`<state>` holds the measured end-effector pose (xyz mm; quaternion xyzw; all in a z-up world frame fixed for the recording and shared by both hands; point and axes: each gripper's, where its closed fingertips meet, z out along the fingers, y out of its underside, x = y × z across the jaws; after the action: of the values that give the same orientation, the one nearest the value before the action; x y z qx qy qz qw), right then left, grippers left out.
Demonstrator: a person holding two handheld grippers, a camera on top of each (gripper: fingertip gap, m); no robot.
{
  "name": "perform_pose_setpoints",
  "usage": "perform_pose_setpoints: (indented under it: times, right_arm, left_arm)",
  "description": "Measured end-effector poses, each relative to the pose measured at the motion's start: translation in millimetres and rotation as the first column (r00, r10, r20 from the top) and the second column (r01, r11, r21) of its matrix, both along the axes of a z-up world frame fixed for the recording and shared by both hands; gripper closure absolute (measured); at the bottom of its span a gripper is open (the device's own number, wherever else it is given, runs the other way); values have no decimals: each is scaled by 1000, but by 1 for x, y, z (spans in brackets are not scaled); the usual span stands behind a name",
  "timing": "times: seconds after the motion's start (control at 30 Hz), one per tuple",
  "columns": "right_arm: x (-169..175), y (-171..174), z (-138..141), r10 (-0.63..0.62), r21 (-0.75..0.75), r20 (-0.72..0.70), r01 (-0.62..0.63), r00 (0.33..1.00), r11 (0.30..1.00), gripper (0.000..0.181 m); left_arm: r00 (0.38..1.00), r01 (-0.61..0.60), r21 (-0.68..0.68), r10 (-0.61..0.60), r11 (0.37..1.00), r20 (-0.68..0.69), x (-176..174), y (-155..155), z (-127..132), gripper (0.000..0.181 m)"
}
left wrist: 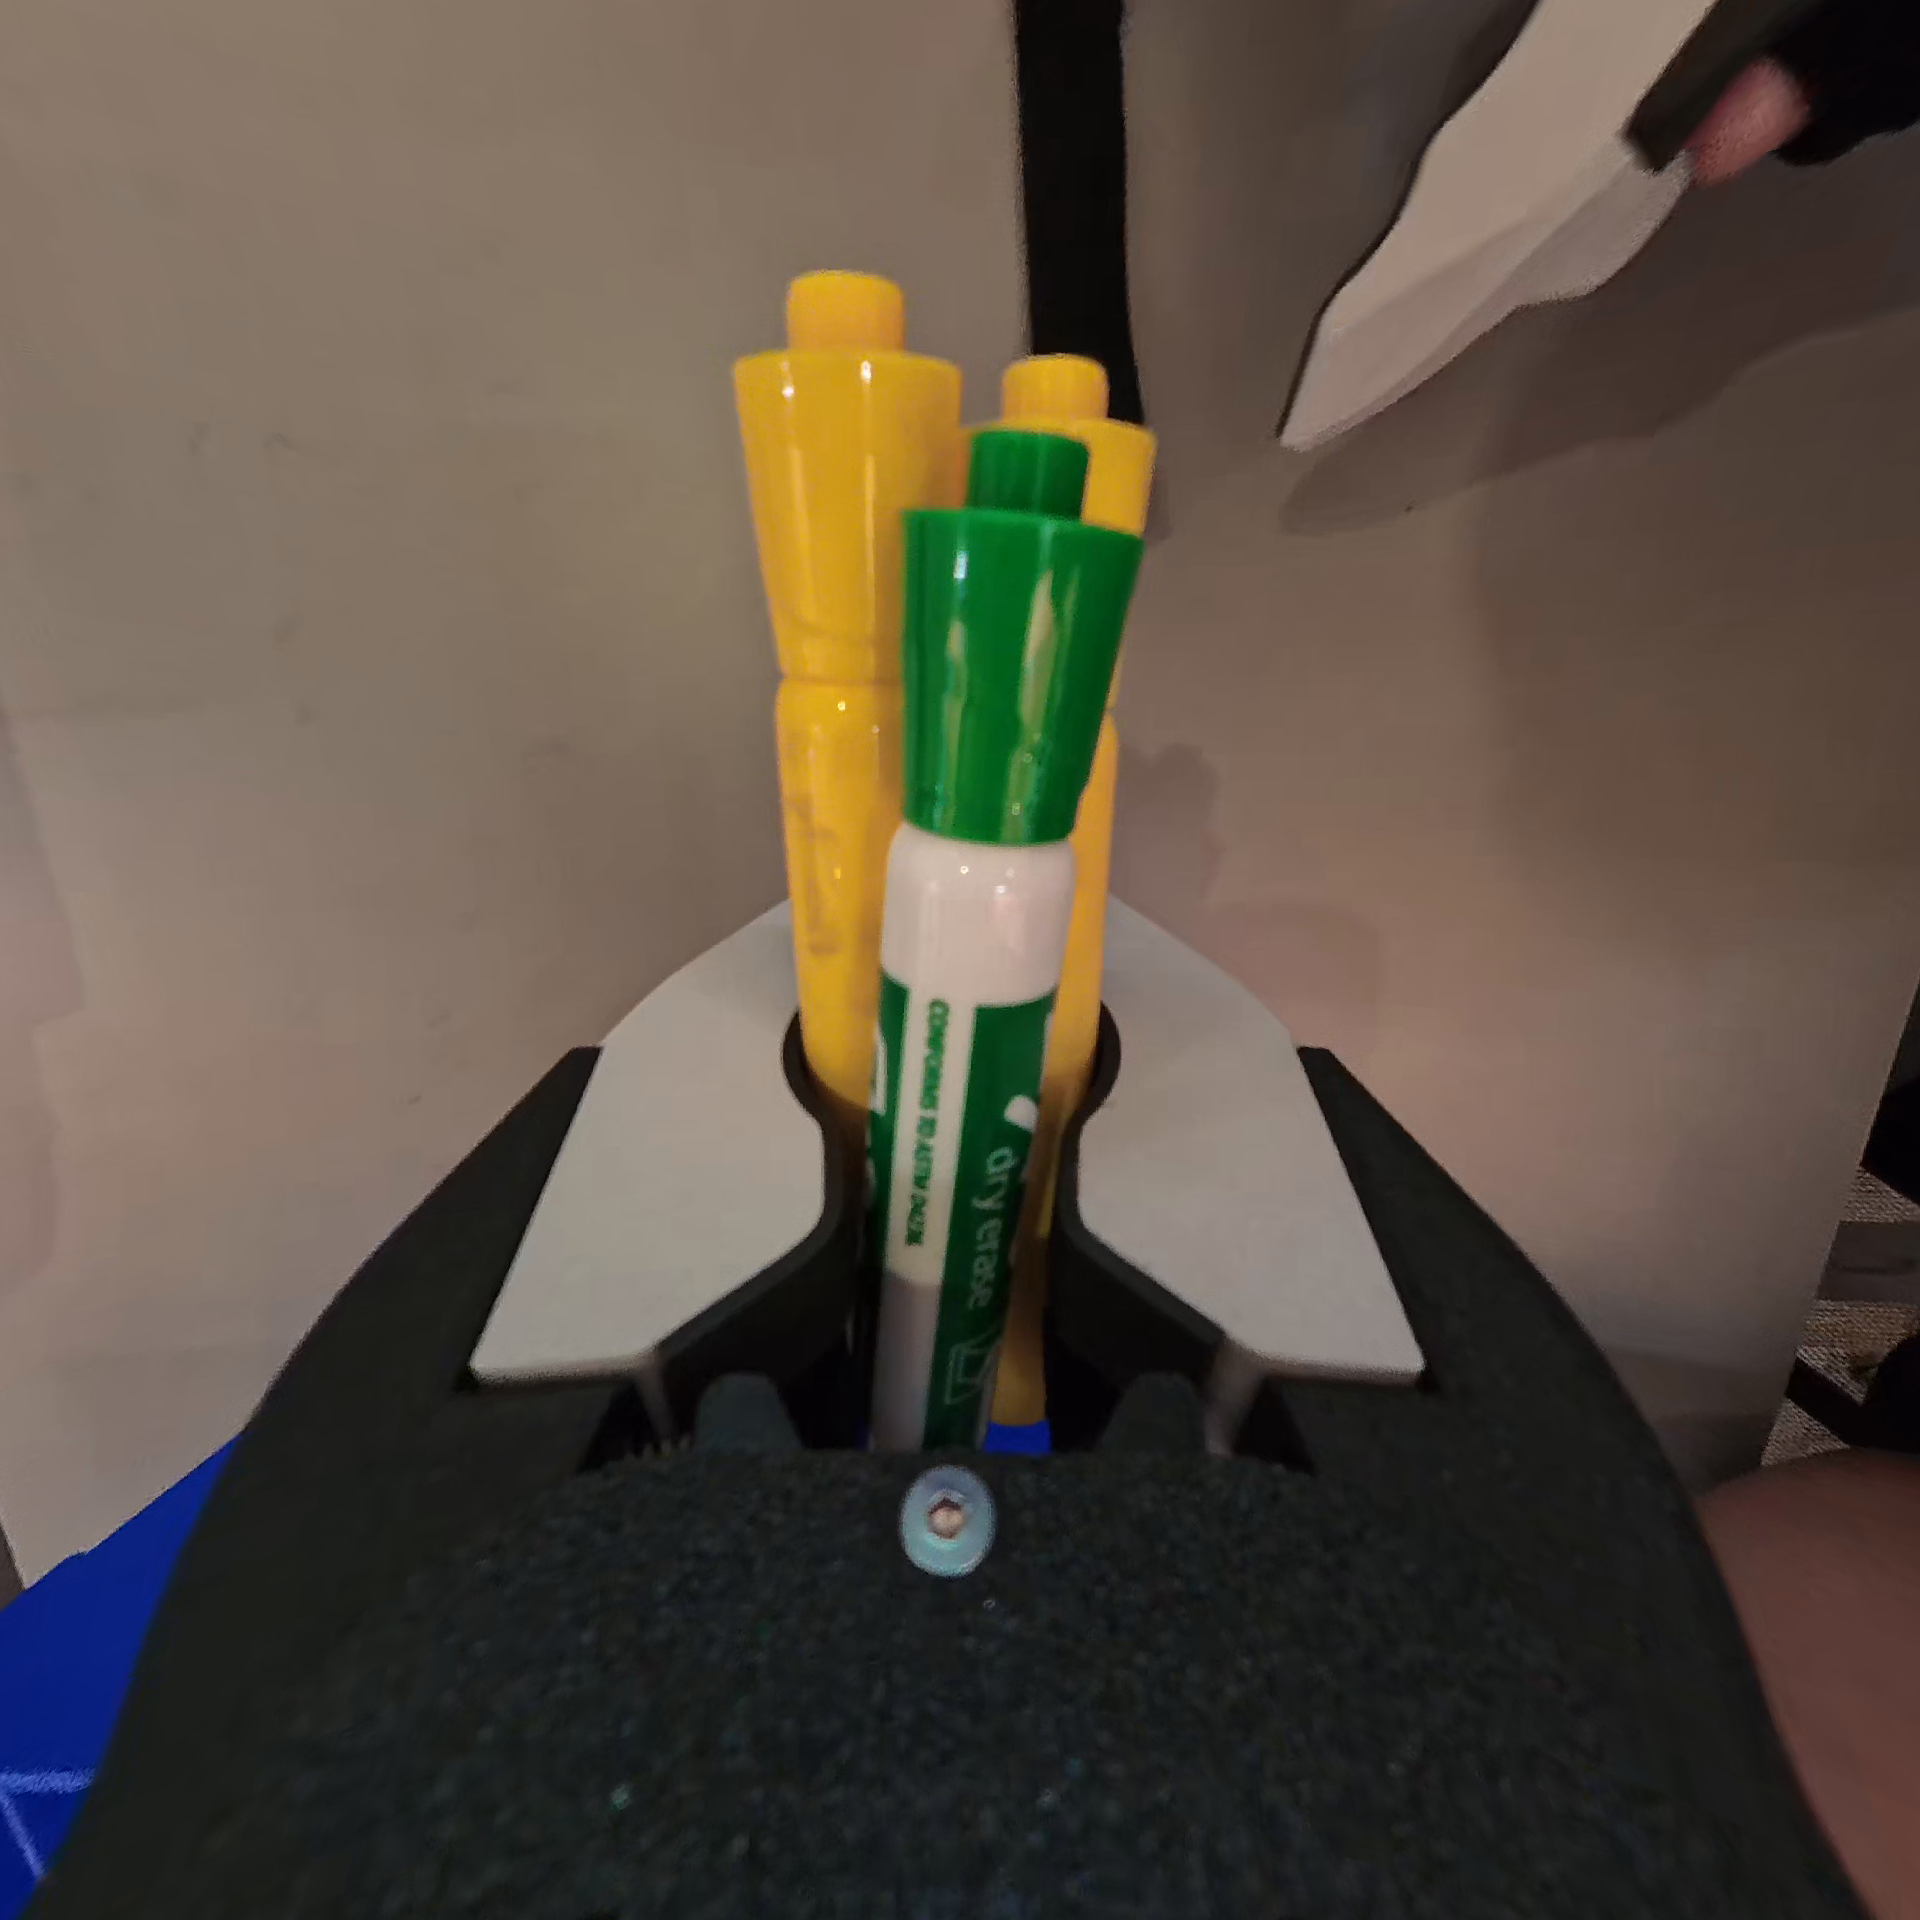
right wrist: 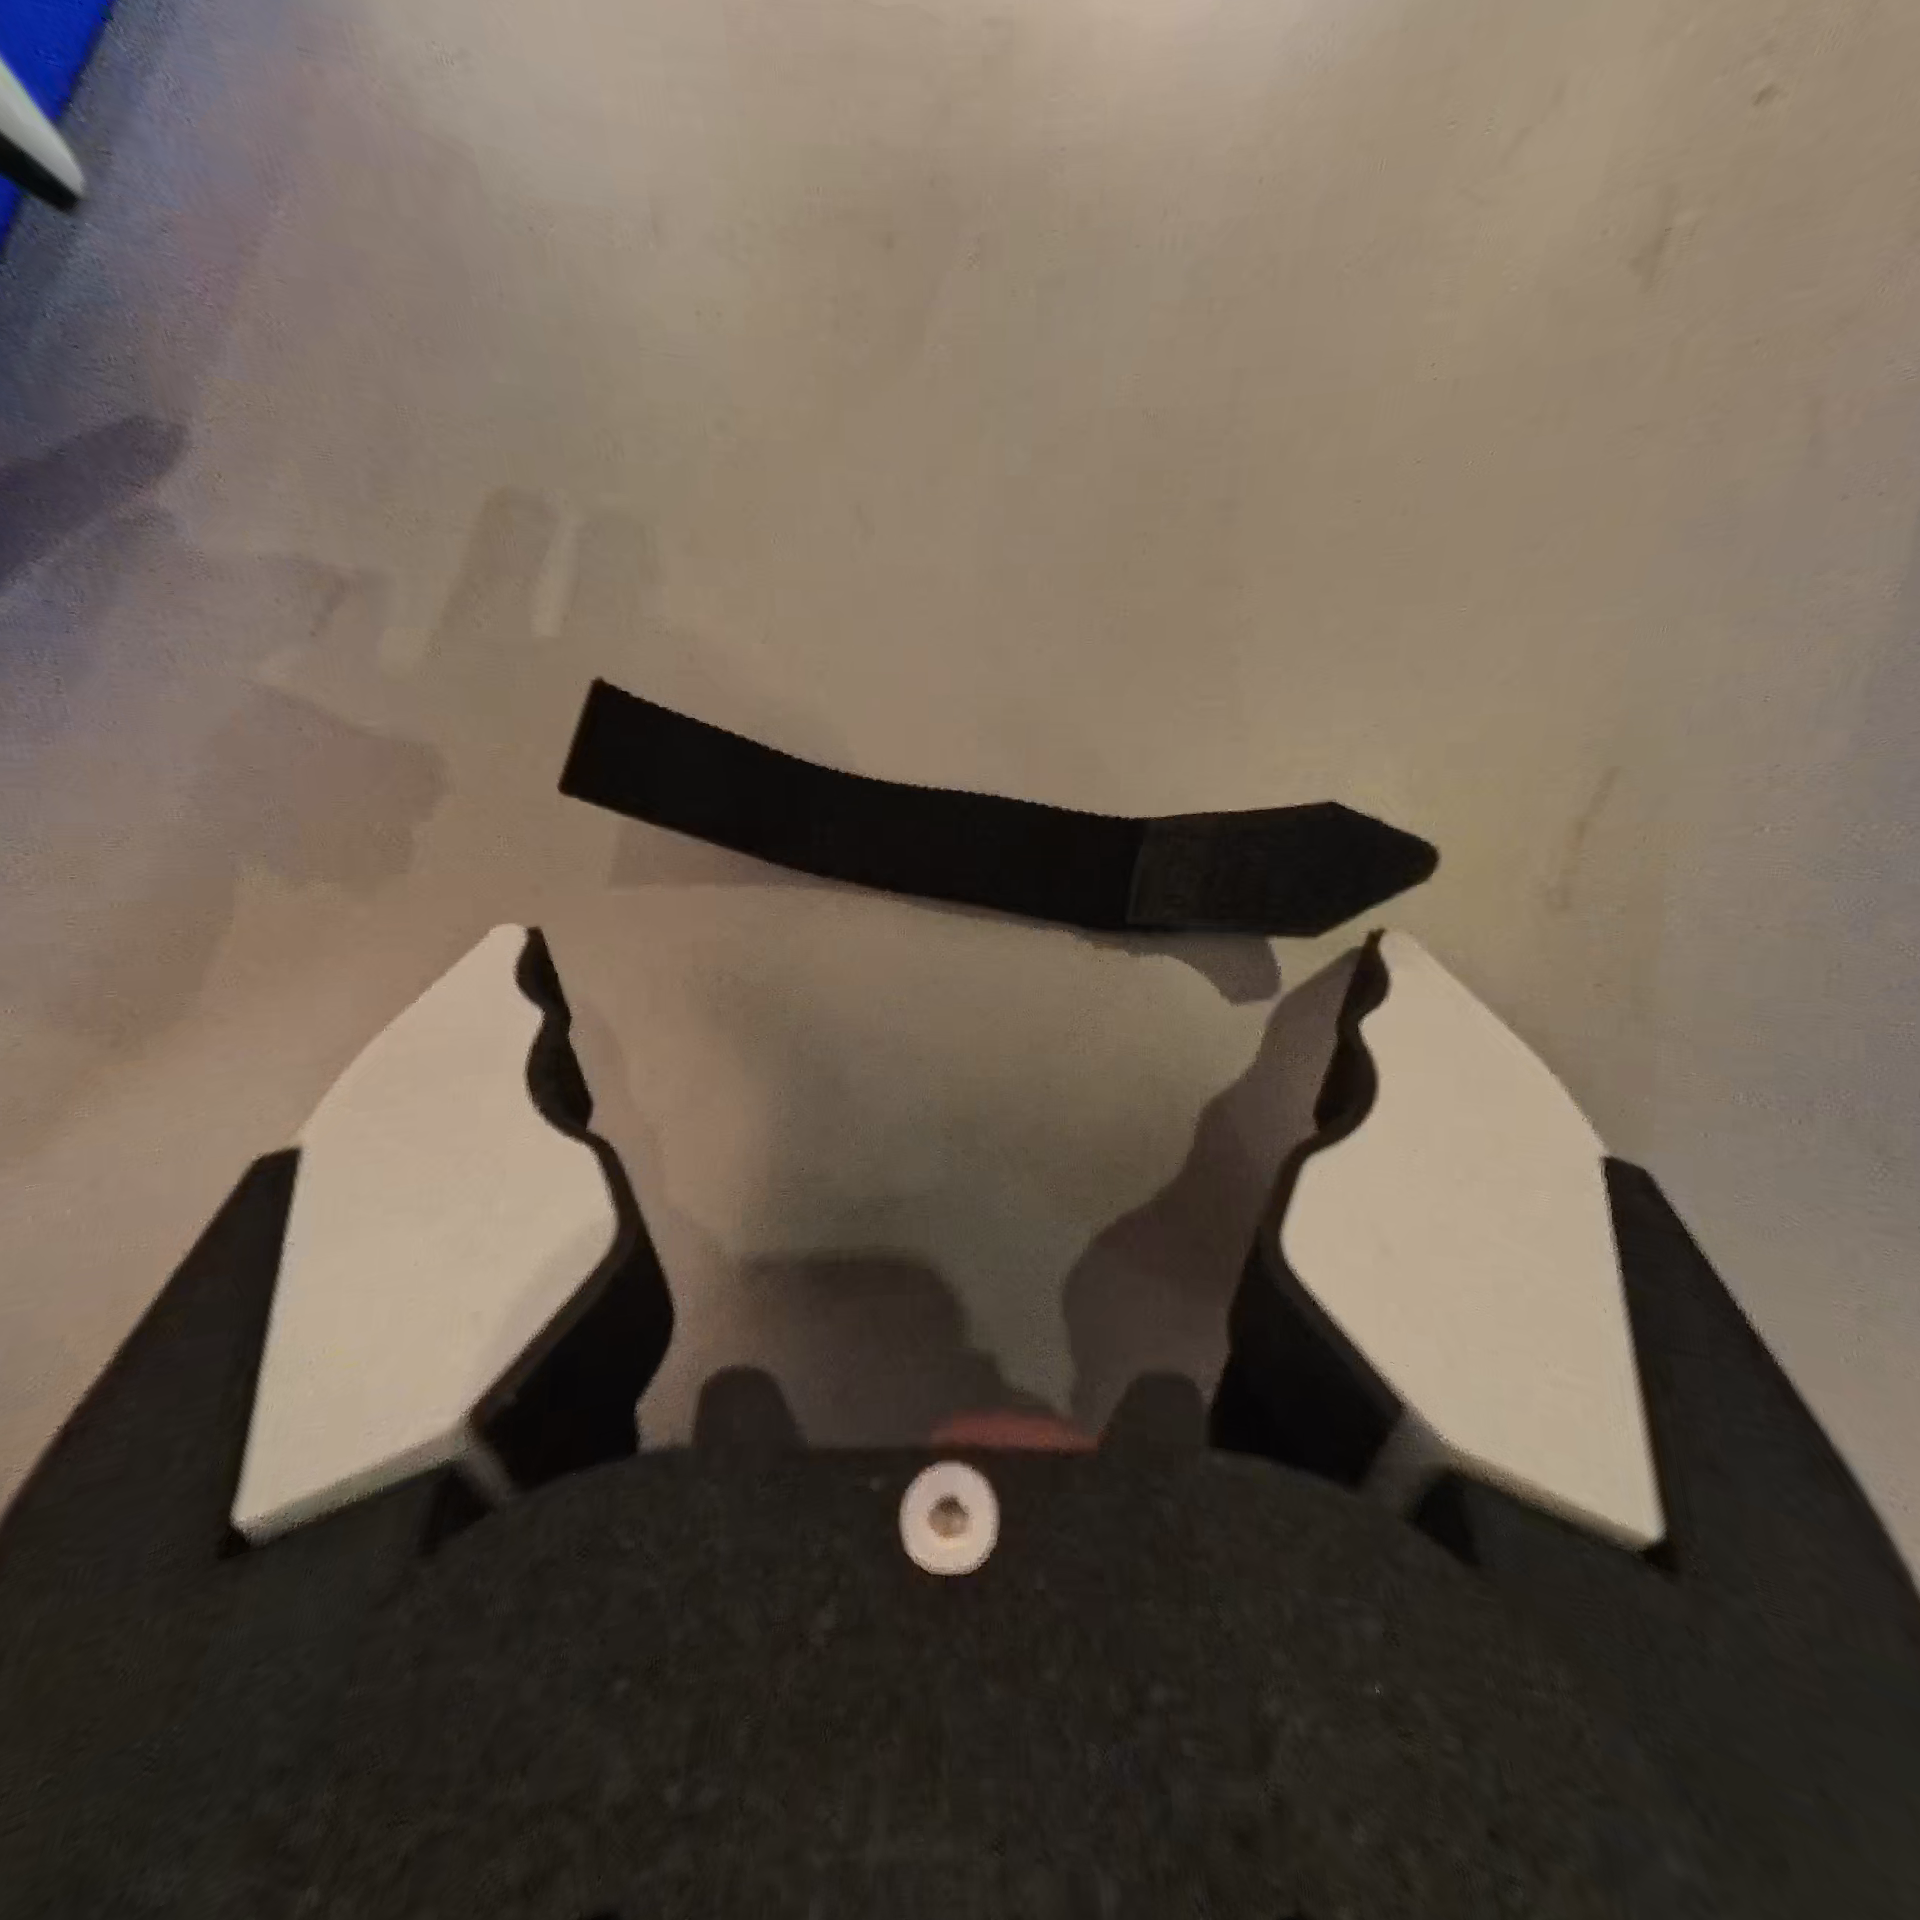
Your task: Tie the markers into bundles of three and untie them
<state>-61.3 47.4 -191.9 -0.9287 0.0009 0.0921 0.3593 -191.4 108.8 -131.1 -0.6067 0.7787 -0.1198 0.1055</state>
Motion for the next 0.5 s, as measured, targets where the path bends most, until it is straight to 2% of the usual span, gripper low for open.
perform_pose_setpoints:
  times: [0.23, 0.4, 0.5]
  right_arm:
    - [3, 12, -14, 69, -59, 177, -59, 982, 997, 42]
    - [4, 21, -12, 83, -39, 200, -77, 976, 996, 46]
    - [2, 26, -11, 88, -35, 177, -83, 980, 996, 56]
  left_arm:
    - [1000, -4, -4, 4, 1000, -24, -4, 2, -5, 140]
    - [999, -9, -8, 8, 1000, -34, -6, 3, -8, 140]
    - [999, -4, -13, 4, 1000, -45, -6, 1, -10, 140]
